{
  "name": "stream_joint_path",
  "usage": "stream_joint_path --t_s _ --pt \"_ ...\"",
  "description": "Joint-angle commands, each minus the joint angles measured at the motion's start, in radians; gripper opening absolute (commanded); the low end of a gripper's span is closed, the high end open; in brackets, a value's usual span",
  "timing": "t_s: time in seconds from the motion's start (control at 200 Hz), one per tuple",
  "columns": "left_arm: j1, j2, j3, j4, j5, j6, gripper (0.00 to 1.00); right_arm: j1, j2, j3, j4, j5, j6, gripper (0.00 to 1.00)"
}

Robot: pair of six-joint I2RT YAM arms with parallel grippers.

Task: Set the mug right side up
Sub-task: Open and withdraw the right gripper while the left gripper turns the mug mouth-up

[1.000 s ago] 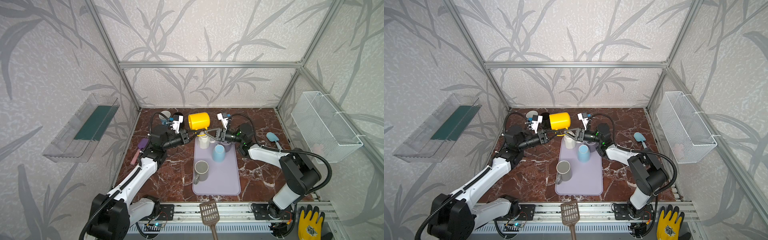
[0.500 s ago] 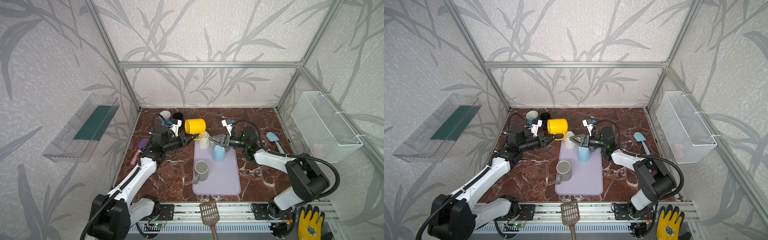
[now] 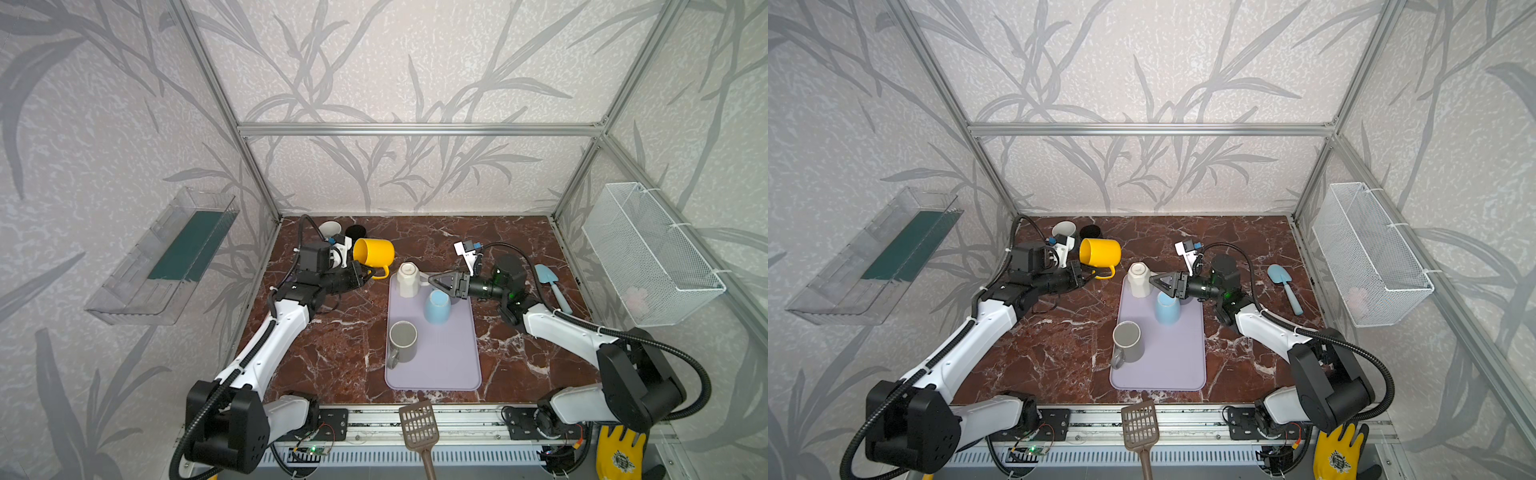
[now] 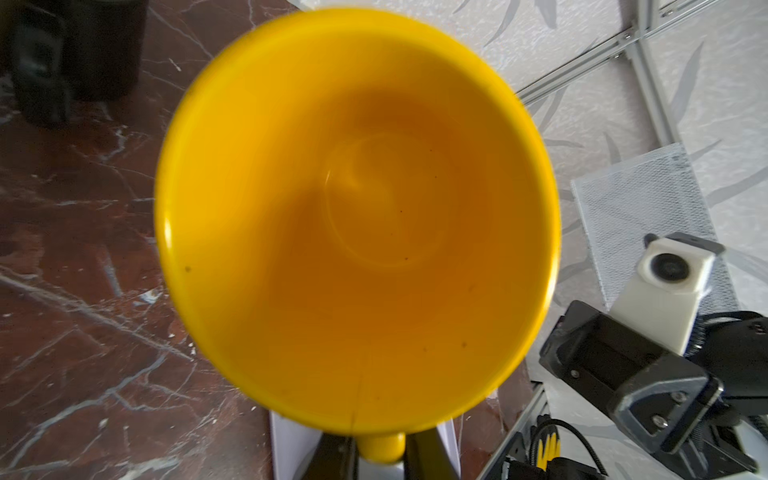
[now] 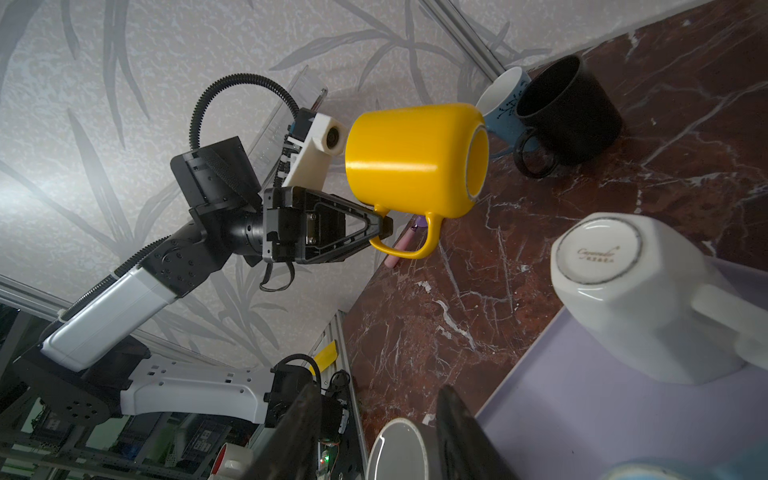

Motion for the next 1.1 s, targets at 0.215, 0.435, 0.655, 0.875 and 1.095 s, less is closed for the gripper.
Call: stream_joint_path --t_s 0.215,0.435,0.655,0.875,1.095 --pt "0.004 0.089 0.218 -0.220 -0.103 0.240 0.00 -0.014 -0.088 -0.031 -0.101 0.042 -0.072 0.46" --pt "0.001 0.168 0.323 -0.316 -0.165 0.297 0.00 -0.018 -0.128 -0.041 -0.135 0.067 -0.088 0.46" --pt "-0.021 0.256 0.410 -0.358 -0.229 0.318 0.00 -0.022 -0.156 -0.042 -0.166 0.075 -0.103 0.45" --pt "-0.058 0.367 0.506 -0.394 -0.294 0.342 0.00 -0.025 -0.173 -0.042 -0.189 0.083 -0.109 0.45" --pt "-0.082 0.510 0.641 -0.432 -0.356 0.349 0.00 -0.026 -0.184 -0.037 -0.210 0.087 -0.117 0.45"
